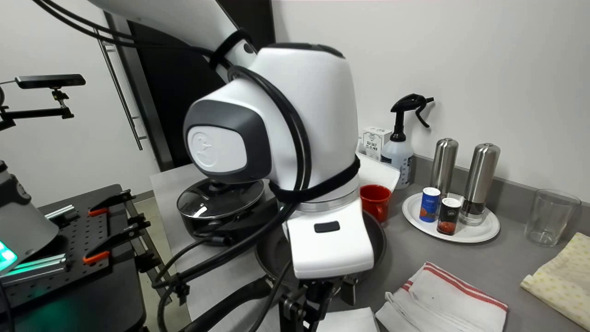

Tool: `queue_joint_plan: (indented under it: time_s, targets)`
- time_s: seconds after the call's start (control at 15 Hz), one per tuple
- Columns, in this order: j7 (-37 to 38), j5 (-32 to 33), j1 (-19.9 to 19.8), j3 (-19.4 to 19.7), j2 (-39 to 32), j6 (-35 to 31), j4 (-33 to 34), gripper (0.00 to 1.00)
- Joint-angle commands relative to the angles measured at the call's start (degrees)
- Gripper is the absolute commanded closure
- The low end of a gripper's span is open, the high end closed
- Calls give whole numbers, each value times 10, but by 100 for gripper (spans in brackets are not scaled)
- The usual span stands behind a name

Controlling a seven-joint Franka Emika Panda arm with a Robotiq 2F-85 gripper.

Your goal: Use one white and red towel to wipe the black pan.

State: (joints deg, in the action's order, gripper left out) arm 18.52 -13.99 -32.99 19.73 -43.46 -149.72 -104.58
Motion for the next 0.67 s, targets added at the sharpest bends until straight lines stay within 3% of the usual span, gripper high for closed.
queue_joint_plan:
  time_s: [0.0,0.6]
  targets:
    - [11,-5,-4,11,-38,28,49,0]
    - [8,27,3,41,-128,21,99,0]
